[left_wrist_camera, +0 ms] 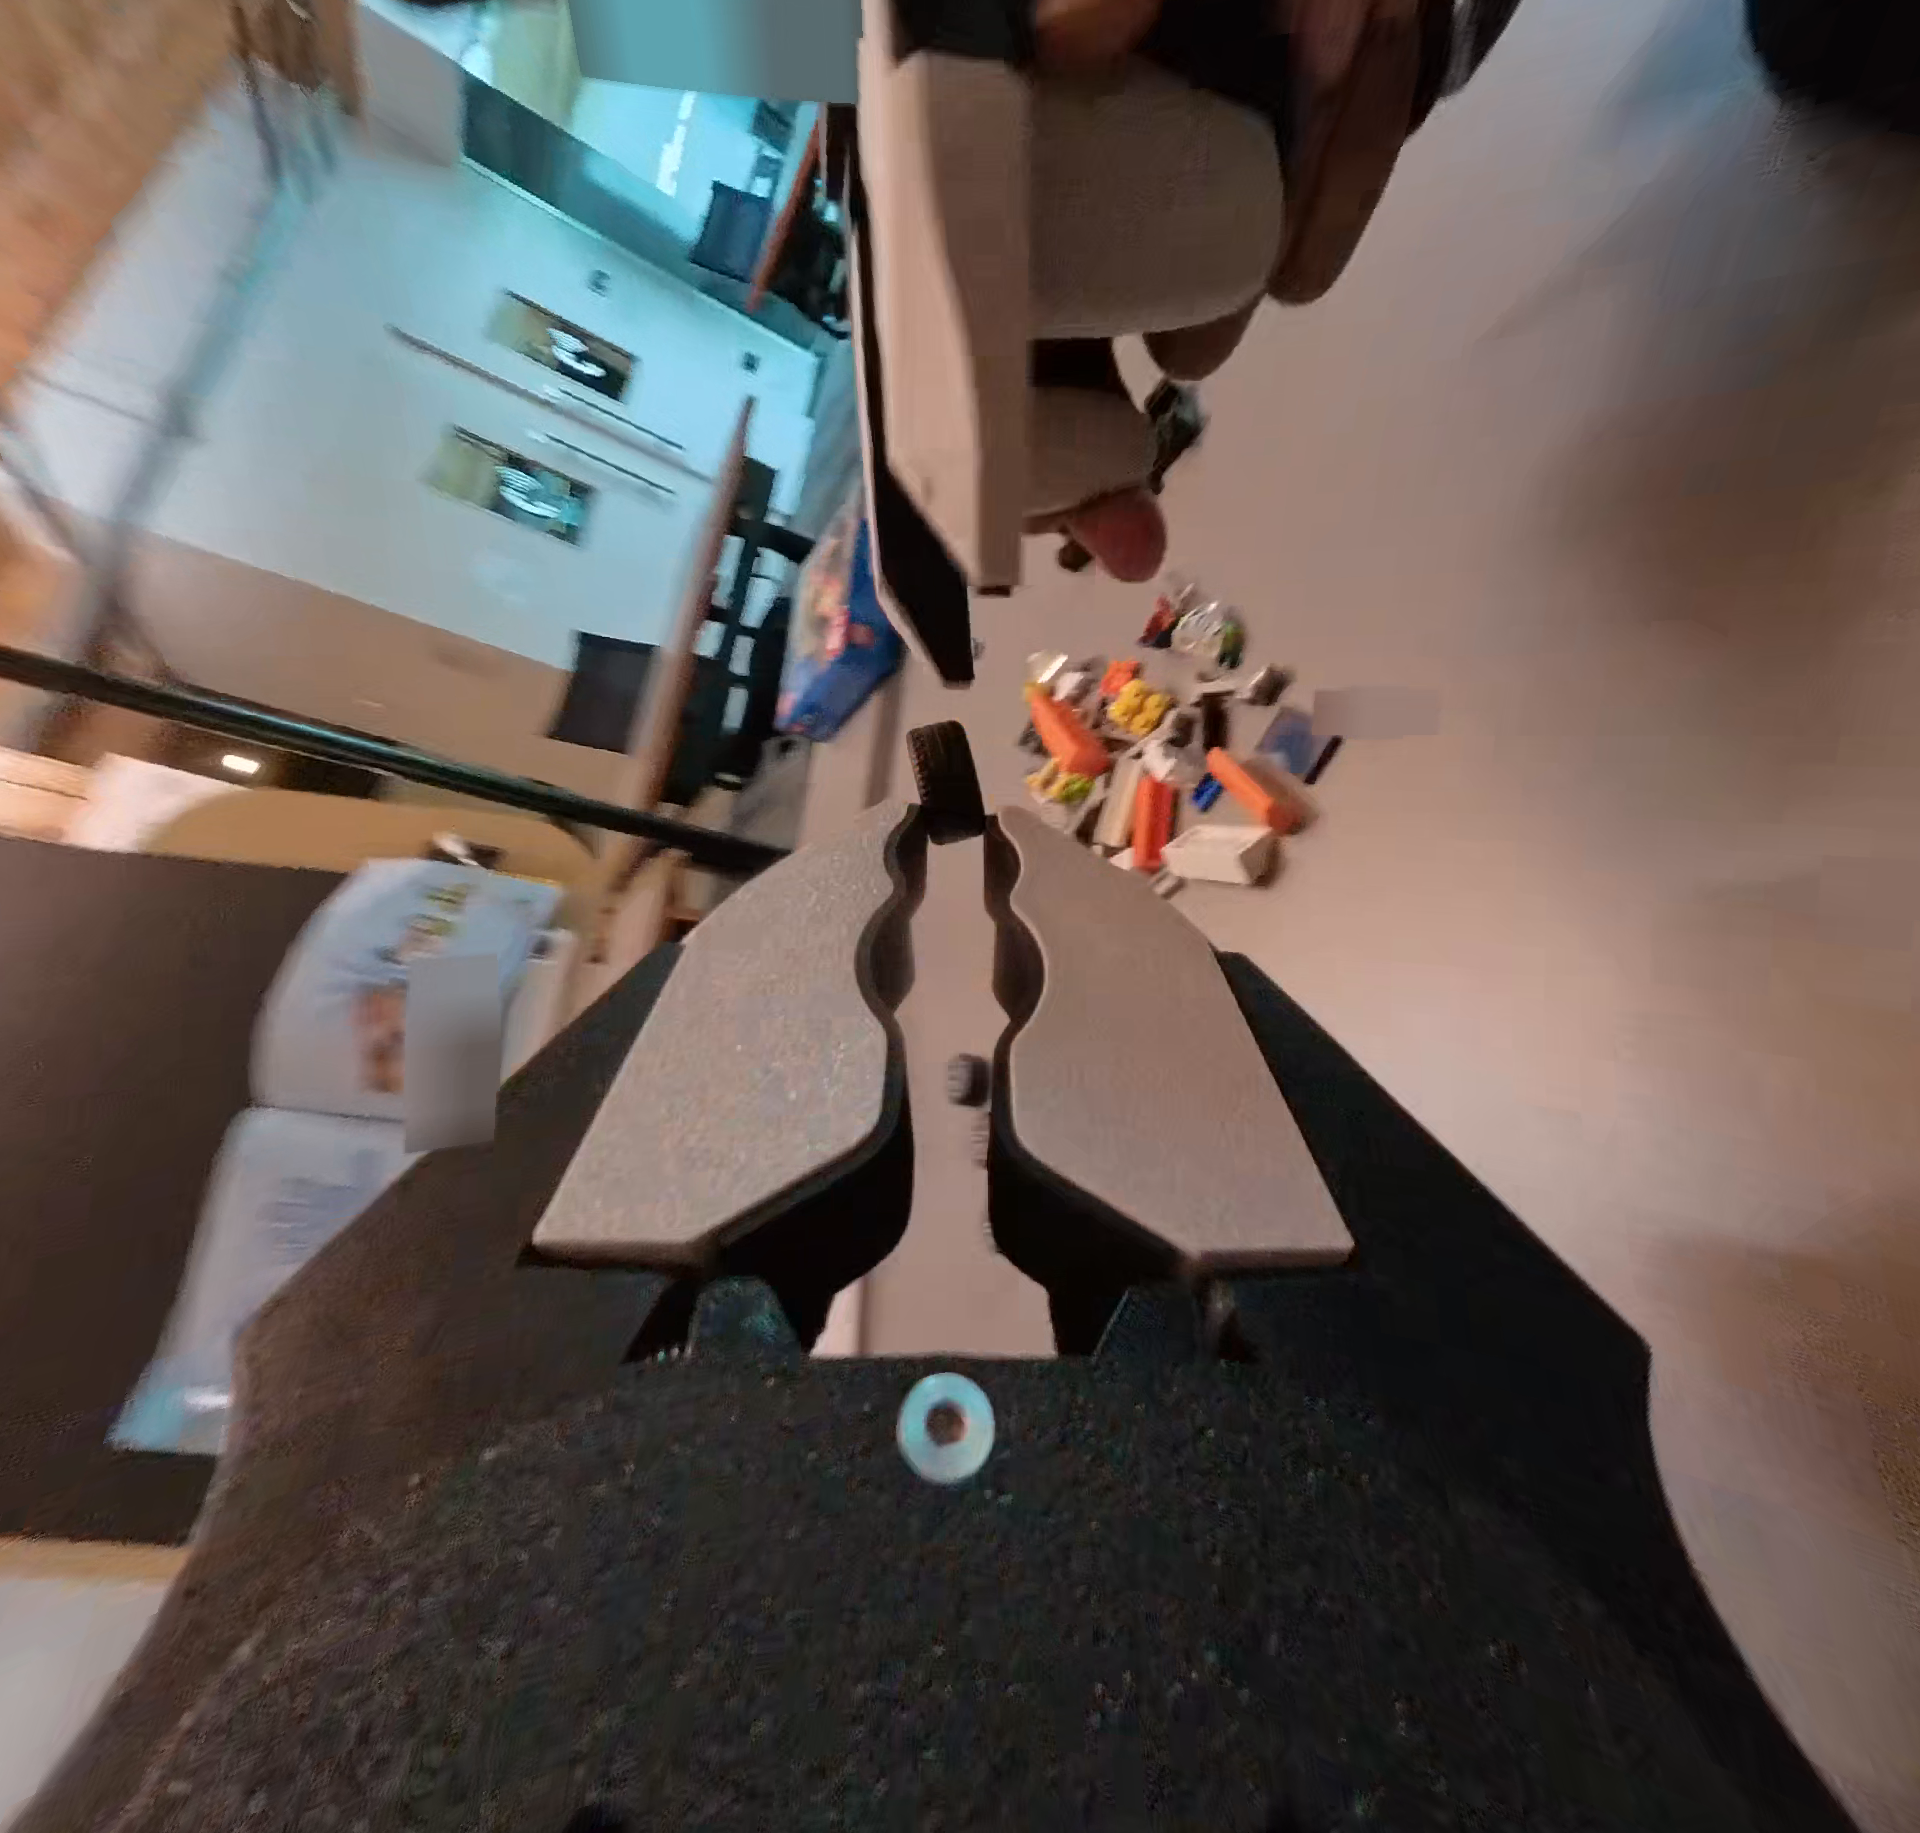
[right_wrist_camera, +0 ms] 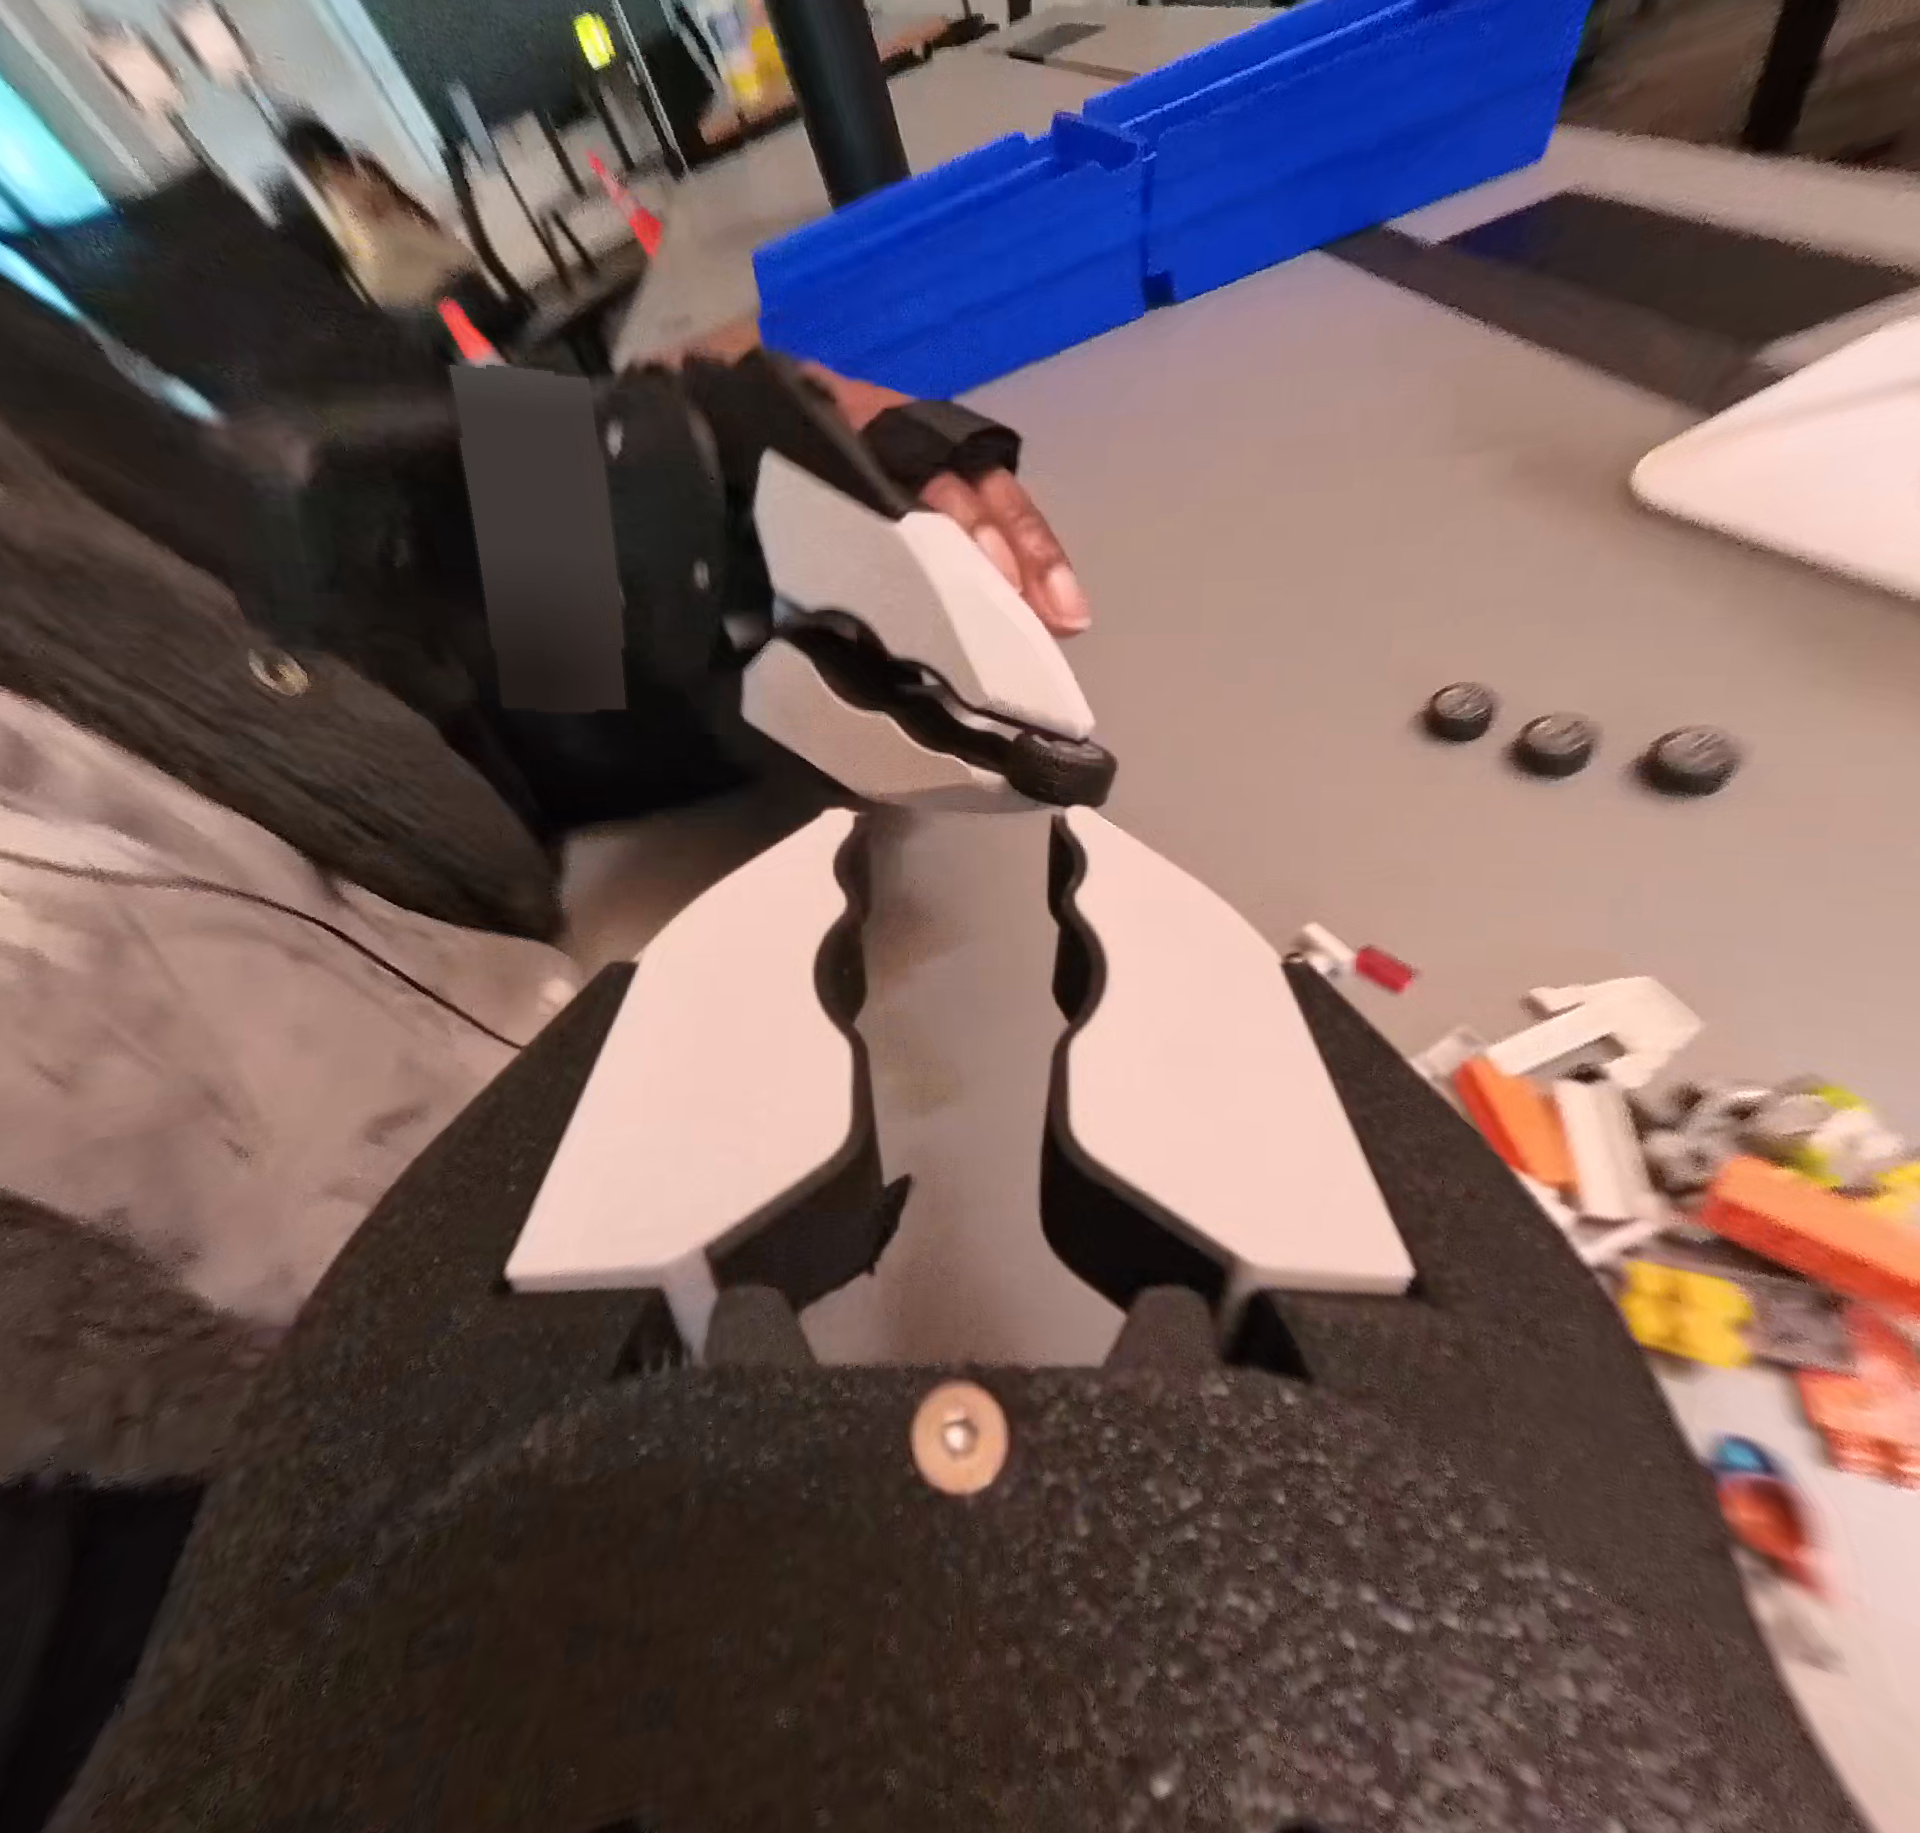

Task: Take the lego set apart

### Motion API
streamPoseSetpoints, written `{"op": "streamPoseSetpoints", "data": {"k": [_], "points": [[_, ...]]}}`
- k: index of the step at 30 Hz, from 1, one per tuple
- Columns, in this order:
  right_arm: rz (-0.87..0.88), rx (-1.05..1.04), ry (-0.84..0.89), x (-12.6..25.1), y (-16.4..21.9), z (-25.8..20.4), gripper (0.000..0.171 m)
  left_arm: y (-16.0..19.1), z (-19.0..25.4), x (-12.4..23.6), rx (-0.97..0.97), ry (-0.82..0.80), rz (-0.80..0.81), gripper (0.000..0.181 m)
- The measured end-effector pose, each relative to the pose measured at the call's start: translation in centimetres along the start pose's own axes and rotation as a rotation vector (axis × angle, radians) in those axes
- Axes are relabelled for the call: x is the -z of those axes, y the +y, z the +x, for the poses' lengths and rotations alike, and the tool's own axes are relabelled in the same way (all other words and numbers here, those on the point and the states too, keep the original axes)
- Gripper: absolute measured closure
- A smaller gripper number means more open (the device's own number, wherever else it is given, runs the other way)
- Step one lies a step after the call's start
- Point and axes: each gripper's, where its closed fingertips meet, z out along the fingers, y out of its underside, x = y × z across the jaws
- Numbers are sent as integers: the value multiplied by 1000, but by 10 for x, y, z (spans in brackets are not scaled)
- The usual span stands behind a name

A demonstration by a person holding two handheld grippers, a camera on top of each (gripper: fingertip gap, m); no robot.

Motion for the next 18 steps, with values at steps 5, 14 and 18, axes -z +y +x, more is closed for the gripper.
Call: {"op": "streamPoseSetpoints", "data": {"k": [5, 14, 18], "points": [[68, -248, -44, -9, 4, 3, 139, -10, -8, 2, -168, -125, 6, 171], [182, -494, -123, -10, -12, 5, 151, -17, -12, 4, -267, -184, 10, 171], [190, -506, -157, -9, -9, 4, 153, -18, -9, 4, -210, -163, 41, 170]]}}
